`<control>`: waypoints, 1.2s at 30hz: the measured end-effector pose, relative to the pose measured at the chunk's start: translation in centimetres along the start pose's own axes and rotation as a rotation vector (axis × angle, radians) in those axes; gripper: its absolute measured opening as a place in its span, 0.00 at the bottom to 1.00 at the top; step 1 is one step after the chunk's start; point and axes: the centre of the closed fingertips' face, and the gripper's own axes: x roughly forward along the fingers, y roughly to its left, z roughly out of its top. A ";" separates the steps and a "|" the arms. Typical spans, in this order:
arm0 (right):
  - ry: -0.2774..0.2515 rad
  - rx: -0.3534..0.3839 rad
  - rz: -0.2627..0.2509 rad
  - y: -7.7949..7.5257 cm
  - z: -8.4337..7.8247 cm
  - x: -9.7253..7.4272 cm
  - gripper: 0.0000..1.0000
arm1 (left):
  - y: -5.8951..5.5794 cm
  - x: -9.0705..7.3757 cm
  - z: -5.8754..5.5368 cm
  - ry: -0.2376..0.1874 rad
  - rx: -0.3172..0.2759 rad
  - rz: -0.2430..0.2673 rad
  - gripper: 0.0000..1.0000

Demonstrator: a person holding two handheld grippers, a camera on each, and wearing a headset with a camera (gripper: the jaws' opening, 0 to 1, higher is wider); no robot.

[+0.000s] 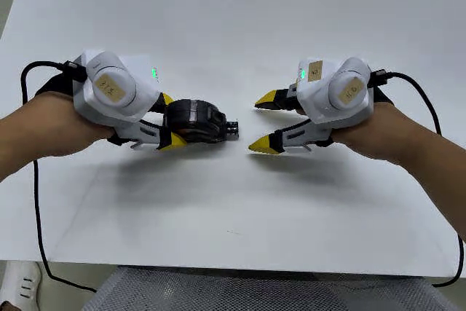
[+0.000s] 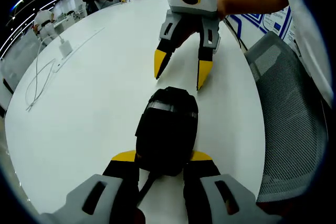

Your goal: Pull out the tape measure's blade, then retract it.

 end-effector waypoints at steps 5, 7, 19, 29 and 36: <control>-0.012 -0.017 0.003 0.0 0.5 0.7 0.31 | 0.0 0.0 0.0 0.001 0.003 -0.001 0.27; -0.015 -0.022 0.001 0.1 0.7 0.9 0.30 | 0.0 0.0 0.0 0.001 0.003 -0.002 0.27; -0.033 -0.049 0.018 0.0 1.0 2.1 0.20 | 0.0 0.0 0.0 0.005 0.006 -0.004 0.27; -0.040 -0.052 0.034 0.1 1.0 2.5 0.16 | 0.0 -0.1 0.1 0.004 0.004 -0.004 0.28; -0.046 -0.062 0.040 0.2 1.0 2.8 0.13 | 0.0 -0.1 0.1 0.004 0.003 -0.007 0.28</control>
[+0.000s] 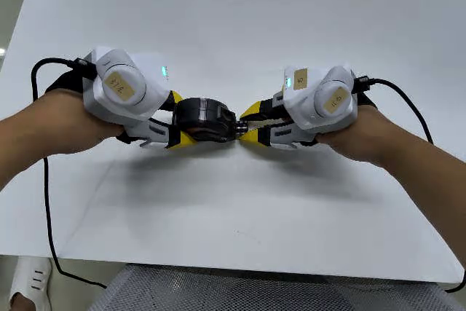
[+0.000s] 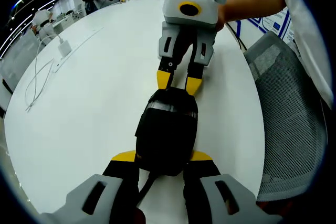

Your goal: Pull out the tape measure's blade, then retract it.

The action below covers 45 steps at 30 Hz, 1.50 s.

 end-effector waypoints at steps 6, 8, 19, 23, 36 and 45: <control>-0.009 -0.012 0.003 0.1 0.3 0.1 0.12 | -0.1 0.0 0.0 0.001 0.005 0.001 0.27; -0.016 -0.004 0.010 0.1 0.3 0.1 0.12 | -0.1 0.0 0.0 0.002 0.002 0.000 0.27; 0.011 -0.028 -0.020 0.2 0.4 0.2 0.09 | -0.1 -0.1 -0.1 0.005 0.017 0.000 0.27; 0.016 -0.030 -0.027 0.0 0.3 0.1 0.08 | 0.0 -0.1 -0.1 0.005 0.022 -0.003 0.27; 0.005 -0.005 -0.038 -0.1 0.0 -0.3 0.09 | -0.1 0.0 0.0 -0.008 0.029 -0.012 0.27; 0.011 0.007 -0.054 0.1 -0.7 -1.4 0.09 | 0.0 0.0 0.0 -0.013 0.035 -0.014 0.27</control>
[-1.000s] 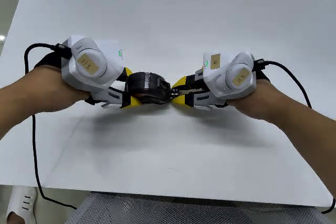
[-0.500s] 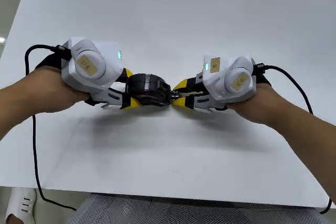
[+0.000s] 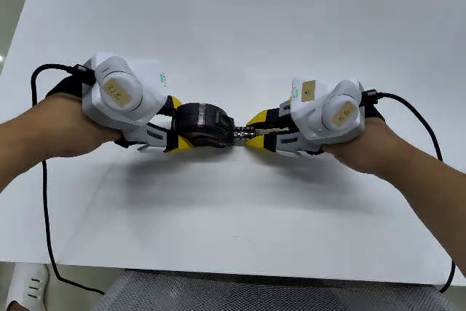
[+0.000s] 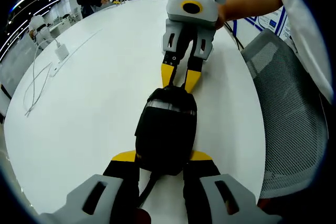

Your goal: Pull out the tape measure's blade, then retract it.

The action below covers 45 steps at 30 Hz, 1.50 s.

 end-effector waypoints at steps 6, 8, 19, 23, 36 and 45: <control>0.003 0.014 -0.005 0.2 -0.2 -0.7 0.09 | 0.0 0.0 0.0 0.004 0.008 0.000 0.27; 0.006 0.015 -0.010 0.1 -0.5 -0.9 0.09 | 0.0 0.0 0.0 0.005 0.011 0.000 0.27; 0.016 0.016 -0.023 0.0 -1.4 -2.2 0.09 | -0.1 0.1 0.1 0.013 0.016 0.001 0.27; 0.022 0.013 -0.025 0.0 -1.6 -2.7 0.09 | -0.1 0.1 0.1 0.015 0.022 0.002 0.27; 0.037 0.007 -0.036 -0.1 -2.5 -3.8 0.09 | 0.0 0.2 0.1 0.014 0.023 0.002 0.27; 0.037 0.019 -0.044 -0.2 -2.9 -4.4 0.09 | -0.1 0.2 0.2 0.015 0.030 0.005 0.27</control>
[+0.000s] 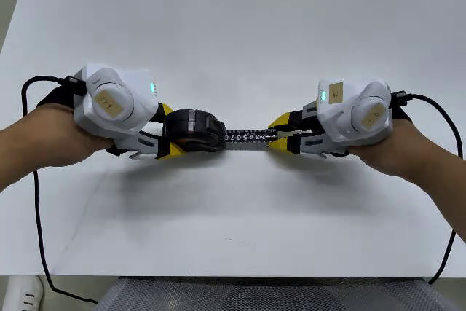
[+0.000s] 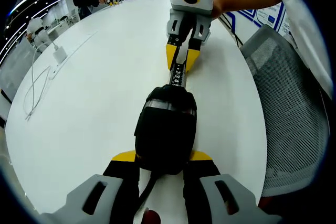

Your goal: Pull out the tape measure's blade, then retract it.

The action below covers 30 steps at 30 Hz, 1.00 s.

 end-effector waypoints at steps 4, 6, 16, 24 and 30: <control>0.004 0.002 -0.007 0.0 -0.4 -0.5 0.09 | 0.0 0.0 0.0 -0.001 0.002 -0.001 0.27; 0.006 0.005 -0.011 0.1 -0.4 -0.7 0.09 | 0.0 0.0 0.0 -0.001 0.002 -0.002 0.27; 0.013 0.017 -0.026 -0.2 -1.2 -1.5 0.08 | 0.0 0.1 0.2 -0.003 -0.002 -0.002 0.27; 0.021 0.022 -0.037 -0.4 -1.6 -2.2 0.08 | 0.0 0.1 0.2 -0.004 -0.006 -0.001 0.27; 0.024 0.025 -0.039 -0.2 -1.9 -2.8 0.08 | -0.1 0.1 0.2 -0.001 -0.002 -0.001 0.27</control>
